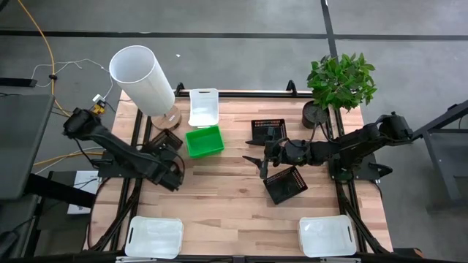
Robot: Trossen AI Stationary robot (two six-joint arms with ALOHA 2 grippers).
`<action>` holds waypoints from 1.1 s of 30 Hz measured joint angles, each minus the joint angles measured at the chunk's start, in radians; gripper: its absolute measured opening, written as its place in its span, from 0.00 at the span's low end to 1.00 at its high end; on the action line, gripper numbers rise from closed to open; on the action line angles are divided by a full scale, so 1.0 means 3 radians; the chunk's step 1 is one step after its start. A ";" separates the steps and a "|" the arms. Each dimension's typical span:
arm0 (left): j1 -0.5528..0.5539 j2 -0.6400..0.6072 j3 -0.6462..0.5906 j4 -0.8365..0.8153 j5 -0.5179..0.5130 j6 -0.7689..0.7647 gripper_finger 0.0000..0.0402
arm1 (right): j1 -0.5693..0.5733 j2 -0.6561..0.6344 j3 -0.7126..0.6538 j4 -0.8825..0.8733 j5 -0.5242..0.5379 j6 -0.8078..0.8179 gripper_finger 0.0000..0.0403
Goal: Stack baskets by color
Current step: Stack the left black bin on the top-right black bin
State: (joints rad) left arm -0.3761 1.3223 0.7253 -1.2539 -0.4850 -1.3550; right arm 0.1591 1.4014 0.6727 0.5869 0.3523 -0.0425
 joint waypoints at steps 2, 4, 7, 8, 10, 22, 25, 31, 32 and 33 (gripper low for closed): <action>-0.0078 -0.0080 0.0125 -0.0268 -0.0028 -0.0139 0.01 | 0.0000 0.0000 0.0000 0.0001 0.0000 -0.0002 0.61; -0.0147 -0.0132 0.0272 -0.0566 -0.0124 -0.0301 0.01 | 0.0000 0.0000 0.0001 0.0000 0.0000 -0.0003 0.61; -0.0228 -0.0182 0.0502 -0.0901 -0.0351 -0.0473 0.00 | 0.0000 0.0000 0.0000 0.0001 0.0000 -0.0006 0.61; -0.0245 -0.0192 0.0577 -0.0907 -0.0448 -0.0474 0.00 | 0.0000 0.0000 0.0000 0.0007 0.0000 -0.0007 0.61; -0.0268 -0.0203 0.0704 -0.0868 -0.0656 -0.0371 0.00 | 0.0000 0.0000 0.0000 0.0079 0.0000 -0.0034 0.61; -0.0160 -0.0165 0.0941 0.0504 -0.1279 0.1643 0.00 | 0.0243 -0.0209 0.0000 0.0478 -0.0459 -0.0412 0.61; -0.0033 -0.0135 0.0942 0.0890 -0.1360 0.2274 0.00 | 0.0376 -0.0299 0.0000 0.0486 -0.0626 -0.0495 0.61; 0.0501 0.0027 0.0944 0.1923 -0.1027 0.3628 0.00 | 0.0614 -0.0341 0.0000 0.0555 -0.0685 -0.0658 0.61; 0.0605 0.0080 0.0945 0.2124 -0.0916 0.3828 0.00 | 0.0644 -0.0341 0.0000 0.0572 -0.0681 -0.0691 0.61; 0.0706 0.0137 0.0945 0.2277 -0.0810 0.3999 0.00 | 0.0668 -0.0341 0.0000 0.0584 -0.0672 -0.0727 0.61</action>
State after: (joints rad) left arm -0.1644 1.3635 1.0087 -0.5708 -0.7279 -0.1554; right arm 0.3594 1.2991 0.6727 0.7622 0.1506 -0.2606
